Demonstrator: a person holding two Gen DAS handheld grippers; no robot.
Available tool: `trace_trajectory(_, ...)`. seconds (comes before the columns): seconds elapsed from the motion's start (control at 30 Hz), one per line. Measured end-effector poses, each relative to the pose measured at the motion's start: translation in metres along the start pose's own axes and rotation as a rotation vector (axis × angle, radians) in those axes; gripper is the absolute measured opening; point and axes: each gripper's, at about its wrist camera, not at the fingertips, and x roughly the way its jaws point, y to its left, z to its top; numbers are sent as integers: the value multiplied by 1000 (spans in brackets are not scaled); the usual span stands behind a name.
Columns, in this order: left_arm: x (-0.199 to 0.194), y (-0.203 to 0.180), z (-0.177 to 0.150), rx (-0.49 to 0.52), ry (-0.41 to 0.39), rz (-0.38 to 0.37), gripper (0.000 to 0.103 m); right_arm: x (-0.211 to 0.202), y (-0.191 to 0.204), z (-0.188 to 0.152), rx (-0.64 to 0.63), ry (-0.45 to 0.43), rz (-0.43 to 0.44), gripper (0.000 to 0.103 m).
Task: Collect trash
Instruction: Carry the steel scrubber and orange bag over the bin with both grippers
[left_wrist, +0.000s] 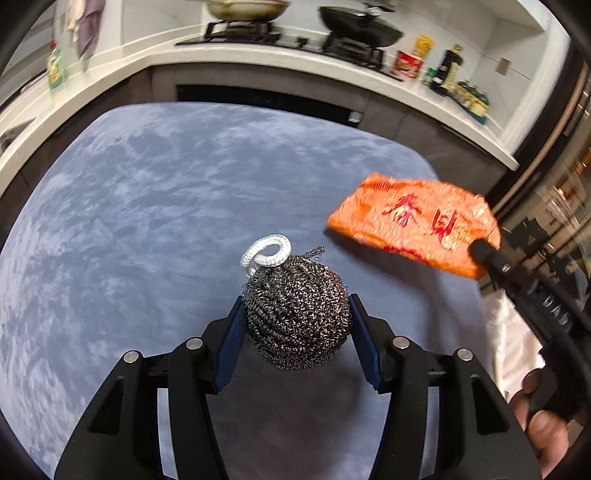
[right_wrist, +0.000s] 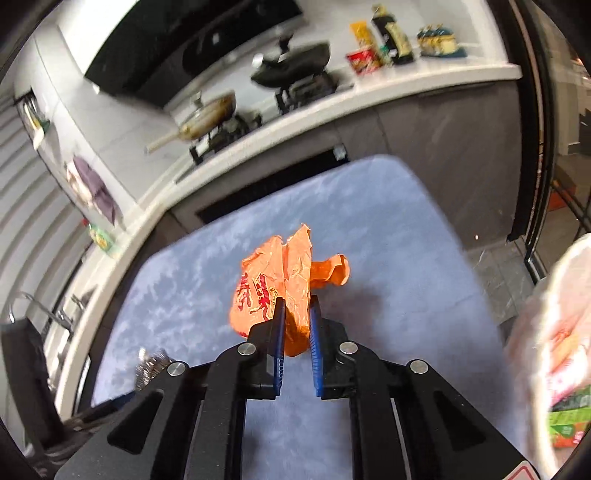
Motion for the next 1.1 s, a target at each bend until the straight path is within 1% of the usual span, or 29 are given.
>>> trace_trajectory(0.27,-31,-68,-12,109,-39,-70,52,-84,-38,18,53,-155,-37,12)
trace_trajectory(0.43,-45,-113,-23,179,-55,-116,52,-129,-71,18,88,-225,-91,12)
trace_trajectory(0.73,-54,-192,-51,305,-48,-192,52,-193,-137,5,159,-286,-191,12)
trace_trajectory(0.97,-51,-243,-70,382,-32,-232,52,-226,-176,-7,204,-311,-263,12)
trace_trajectory(1.1,-47,-263,-76,412,-17,-250,52,-232,-191,-13,221,-307,-297,12)
